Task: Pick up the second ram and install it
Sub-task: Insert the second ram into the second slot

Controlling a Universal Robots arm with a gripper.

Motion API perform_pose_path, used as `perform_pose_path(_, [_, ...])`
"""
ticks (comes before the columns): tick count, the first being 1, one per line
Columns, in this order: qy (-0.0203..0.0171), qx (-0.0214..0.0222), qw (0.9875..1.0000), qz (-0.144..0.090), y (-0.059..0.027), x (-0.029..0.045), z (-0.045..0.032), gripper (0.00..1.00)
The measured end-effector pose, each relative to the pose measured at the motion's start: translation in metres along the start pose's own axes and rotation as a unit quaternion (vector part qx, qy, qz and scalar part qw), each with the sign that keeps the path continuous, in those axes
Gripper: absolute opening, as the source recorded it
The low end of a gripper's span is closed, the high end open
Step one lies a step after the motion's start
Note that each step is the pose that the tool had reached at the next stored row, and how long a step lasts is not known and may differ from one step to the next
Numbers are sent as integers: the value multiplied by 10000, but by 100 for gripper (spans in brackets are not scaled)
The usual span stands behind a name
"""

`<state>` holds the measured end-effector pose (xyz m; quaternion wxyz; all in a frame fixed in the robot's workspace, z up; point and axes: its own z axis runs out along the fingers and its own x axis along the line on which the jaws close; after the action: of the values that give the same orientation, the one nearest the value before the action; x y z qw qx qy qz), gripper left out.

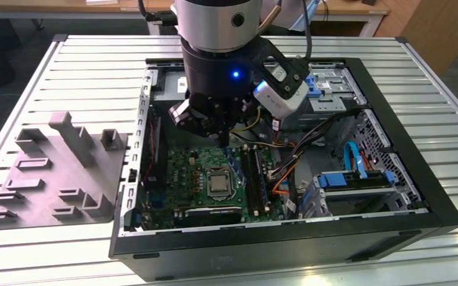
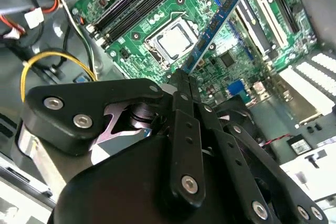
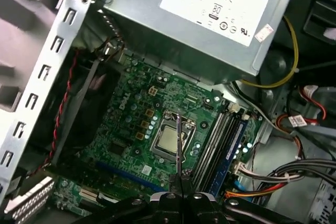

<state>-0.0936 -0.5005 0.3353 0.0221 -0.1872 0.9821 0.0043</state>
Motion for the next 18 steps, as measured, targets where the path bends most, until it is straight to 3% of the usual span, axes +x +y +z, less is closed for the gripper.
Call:
perform_pose_path(5, [-4,8,9992,411,0,0,11,11])
perform_pose_path(9, [-8,13,9973,739,0,1,20,11])
perform_pose_path(14, [-12,21,9934,1144,0,1,31,11])
perform_pose_path(18, [-16,27,9891,1473,0,2,40,11])
